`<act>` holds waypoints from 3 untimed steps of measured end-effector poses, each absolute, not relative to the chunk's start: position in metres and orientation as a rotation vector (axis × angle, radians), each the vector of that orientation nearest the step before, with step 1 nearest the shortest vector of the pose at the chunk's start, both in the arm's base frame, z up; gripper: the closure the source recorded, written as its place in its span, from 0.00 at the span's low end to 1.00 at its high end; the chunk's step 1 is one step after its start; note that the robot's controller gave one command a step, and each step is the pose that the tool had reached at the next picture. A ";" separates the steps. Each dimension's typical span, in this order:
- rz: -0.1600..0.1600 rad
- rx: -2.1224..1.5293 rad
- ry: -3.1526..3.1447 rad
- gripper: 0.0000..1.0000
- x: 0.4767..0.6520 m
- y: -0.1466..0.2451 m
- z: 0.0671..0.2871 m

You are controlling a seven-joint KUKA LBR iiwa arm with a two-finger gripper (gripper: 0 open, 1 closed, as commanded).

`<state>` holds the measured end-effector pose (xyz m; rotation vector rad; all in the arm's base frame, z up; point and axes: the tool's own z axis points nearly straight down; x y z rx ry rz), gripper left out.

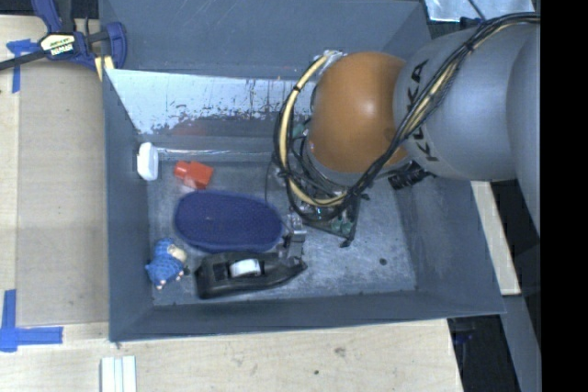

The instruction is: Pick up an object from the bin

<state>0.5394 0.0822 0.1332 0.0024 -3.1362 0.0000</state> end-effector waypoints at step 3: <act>-0.006 -0.570 -3.099 1.00 0.573 0.130 0.194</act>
Offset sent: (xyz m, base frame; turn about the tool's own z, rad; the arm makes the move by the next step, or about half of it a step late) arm 0.0322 0.0469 -0.0632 0.3852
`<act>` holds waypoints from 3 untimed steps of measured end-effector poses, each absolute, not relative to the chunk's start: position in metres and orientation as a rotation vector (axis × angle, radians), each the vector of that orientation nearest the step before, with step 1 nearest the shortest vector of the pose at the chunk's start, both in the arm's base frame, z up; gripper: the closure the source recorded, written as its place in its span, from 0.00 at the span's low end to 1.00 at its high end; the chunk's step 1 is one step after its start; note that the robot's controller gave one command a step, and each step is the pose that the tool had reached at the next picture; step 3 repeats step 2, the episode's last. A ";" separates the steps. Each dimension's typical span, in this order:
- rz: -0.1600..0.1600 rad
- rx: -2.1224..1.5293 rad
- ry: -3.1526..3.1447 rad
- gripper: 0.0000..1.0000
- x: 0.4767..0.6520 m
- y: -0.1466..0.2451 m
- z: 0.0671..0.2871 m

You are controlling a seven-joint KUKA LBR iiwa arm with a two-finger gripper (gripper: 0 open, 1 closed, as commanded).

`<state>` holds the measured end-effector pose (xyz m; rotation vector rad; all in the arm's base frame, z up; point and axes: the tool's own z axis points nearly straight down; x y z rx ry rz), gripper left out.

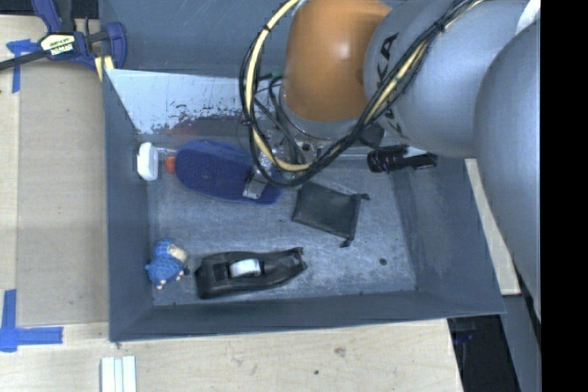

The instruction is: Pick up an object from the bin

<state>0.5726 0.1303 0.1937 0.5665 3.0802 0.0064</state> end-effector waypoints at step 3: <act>0.002 0.222 3.124 1.00 0.577 0.098 0.222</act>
Offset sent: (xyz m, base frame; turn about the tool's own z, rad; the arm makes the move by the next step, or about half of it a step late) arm -0.0024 -0.0275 -0.0330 -0.2058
